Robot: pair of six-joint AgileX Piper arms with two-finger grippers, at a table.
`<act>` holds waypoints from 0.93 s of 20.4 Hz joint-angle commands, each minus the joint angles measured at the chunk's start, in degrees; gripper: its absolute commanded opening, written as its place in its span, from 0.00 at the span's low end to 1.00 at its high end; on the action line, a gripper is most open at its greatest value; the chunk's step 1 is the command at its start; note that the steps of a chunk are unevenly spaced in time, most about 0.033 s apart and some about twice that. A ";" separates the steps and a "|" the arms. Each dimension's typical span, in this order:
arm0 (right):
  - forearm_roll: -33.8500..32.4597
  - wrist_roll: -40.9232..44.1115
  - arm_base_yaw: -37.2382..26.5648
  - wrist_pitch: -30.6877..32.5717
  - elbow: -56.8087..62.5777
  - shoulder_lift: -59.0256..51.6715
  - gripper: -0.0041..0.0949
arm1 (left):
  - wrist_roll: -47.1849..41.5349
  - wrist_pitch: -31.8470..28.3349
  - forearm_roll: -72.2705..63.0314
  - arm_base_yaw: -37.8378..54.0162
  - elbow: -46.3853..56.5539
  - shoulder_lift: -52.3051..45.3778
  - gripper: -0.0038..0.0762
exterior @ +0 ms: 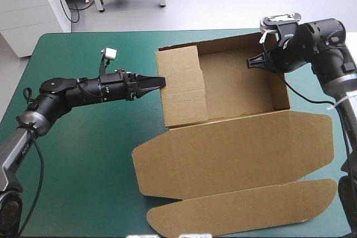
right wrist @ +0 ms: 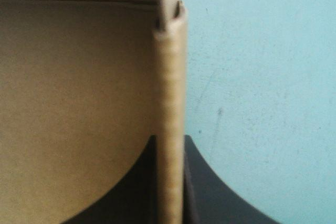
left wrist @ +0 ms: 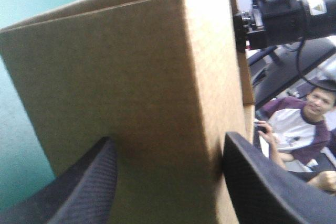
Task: Fold the box
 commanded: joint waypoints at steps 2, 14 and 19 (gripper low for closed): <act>1.77 1.87 0.00 -2.90 -1.88 -1.79 0.03 | -6.92 -7.46 7.22 -2.85 -5.21 -4.07 0.54; -2.23 10.11 10.92 -7.54 -1.88 -0.70 0.03 | -56.82 -16.56 61.55 -15.53 -20.20 -1.71 0.50; -2.23 12.19 13.55 -8.54 -1.88 1.57 0.03 | -68.70 -12.80 78.36 -20.92 -26.61 3.62 0.33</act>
